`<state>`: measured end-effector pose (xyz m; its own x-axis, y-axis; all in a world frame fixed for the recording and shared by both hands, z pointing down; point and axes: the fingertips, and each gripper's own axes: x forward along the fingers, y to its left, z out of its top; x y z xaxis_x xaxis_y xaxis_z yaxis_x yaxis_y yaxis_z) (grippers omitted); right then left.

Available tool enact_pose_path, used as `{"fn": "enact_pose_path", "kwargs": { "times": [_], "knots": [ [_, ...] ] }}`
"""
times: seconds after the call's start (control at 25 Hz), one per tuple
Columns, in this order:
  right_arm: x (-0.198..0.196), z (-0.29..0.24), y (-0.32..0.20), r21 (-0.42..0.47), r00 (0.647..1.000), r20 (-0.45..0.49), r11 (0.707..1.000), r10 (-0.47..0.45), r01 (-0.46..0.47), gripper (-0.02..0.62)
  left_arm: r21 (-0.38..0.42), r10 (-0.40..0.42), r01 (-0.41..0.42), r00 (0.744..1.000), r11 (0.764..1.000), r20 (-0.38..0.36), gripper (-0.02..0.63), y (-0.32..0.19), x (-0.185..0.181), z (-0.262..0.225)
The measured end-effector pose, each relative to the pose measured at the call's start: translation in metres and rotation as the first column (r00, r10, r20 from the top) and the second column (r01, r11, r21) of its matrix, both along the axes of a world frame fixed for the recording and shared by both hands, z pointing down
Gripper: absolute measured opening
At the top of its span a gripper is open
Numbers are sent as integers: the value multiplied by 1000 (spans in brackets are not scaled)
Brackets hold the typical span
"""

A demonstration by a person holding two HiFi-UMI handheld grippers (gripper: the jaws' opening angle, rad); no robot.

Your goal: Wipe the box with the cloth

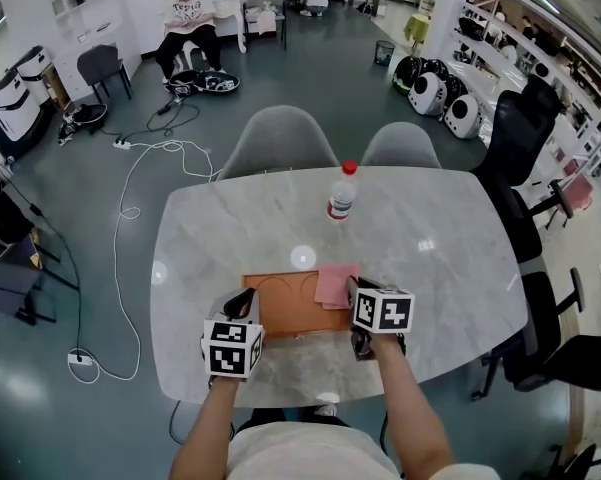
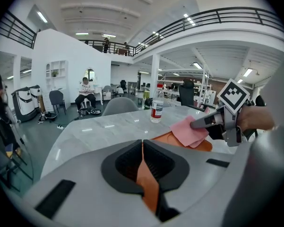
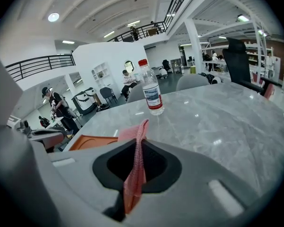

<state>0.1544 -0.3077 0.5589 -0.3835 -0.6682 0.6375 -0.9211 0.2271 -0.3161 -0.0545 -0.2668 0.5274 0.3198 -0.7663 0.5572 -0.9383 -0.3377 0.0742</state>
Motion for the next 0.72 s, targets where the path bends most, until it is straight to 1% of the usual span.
{"fn": "enact_pose_path", "kwargs": {
  "times": [0.12,0.24,0.4,0.72],
  "knots": [
    [-2,-7,0,13,1000,28,1000,1,-1,17,3,-10,10,1000,1000,-3,17,5,-2,-4],
    [-10,-21,3,35,997,76,999,-8,5,17,6,-10,10,1000,1000,-3,17,10,-3,-6],
    [-29,-44,6,68,986,164,998,-11,0,17,8,3,-3,1000,1000,-9,17,14,-12,-8],
    [-80,-82,22,119,967,251,993,-29,-2,17,12,54,-54,998,998,-18,17,24,-38,-9]
  ]
}}
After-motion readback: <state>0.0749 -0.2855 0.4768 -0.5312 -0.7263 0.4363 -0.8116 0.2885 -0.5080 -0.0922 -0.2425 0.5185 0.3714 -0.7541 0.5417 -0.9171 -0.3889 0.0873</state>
